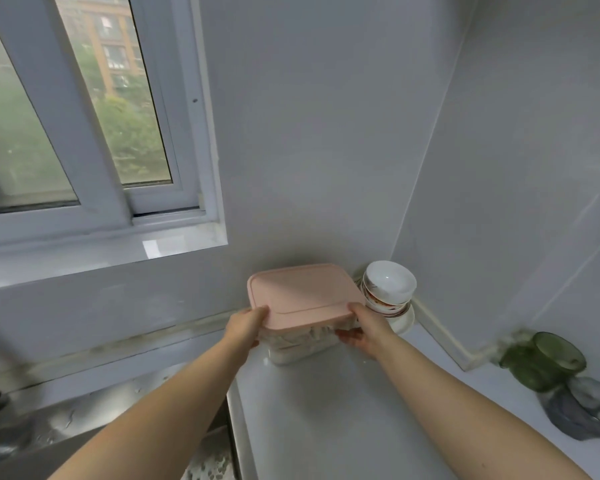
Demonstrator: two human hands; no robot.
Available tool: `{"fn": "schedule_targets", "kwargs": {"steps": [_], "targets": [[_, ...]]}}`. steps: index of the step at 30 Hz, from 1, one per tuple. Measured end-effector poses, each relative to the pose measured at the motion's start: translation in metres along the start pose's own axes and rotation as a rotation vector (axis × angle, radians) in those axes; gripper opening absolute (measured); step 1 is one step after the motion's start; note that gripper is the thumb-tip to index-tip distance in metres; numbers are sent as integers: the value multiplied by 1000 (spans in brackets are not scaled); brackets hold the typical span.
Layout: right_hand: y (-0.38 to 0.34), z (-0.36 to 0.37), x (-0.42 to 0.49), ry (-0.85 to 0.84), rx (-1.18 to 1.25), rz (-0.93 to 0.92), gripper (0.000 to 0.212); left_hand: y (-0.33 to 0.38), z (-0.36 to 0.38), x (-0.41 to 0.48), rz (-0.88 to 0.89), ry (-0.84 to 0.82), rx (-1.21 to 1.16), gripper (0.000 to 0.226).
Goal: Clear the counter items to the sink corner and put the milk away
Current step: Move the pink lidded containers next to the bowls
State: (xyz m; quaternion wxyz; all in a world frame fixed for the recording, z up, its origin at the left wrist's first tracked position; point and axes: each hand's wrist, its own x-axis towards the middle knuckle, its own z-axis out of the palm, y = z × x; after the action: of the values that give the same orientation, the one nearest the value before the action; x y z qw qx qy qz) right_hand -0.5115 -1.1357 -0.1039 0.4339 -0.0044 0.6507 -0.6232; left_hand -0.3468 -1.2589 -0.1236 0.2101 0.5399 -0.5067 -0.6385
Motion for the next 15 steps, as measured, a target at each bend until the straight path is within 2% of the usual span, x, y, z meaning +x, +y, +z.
{"fn": "schedule_targets", "kwargs": {"steps": [4, 9, 15], "targets": [[1, 5, 22, 83, -49, -79, 36, -6, 5, 12, 10, 25, 35, 35], [0, 8, 37, 142, -167, -142, 34, -4, 15, 28, -3, 14, 52, 36], [3, 10, 53, 183, -329, -132, 34, -4, 18, 37, -47, 45, 66, 37]]}}
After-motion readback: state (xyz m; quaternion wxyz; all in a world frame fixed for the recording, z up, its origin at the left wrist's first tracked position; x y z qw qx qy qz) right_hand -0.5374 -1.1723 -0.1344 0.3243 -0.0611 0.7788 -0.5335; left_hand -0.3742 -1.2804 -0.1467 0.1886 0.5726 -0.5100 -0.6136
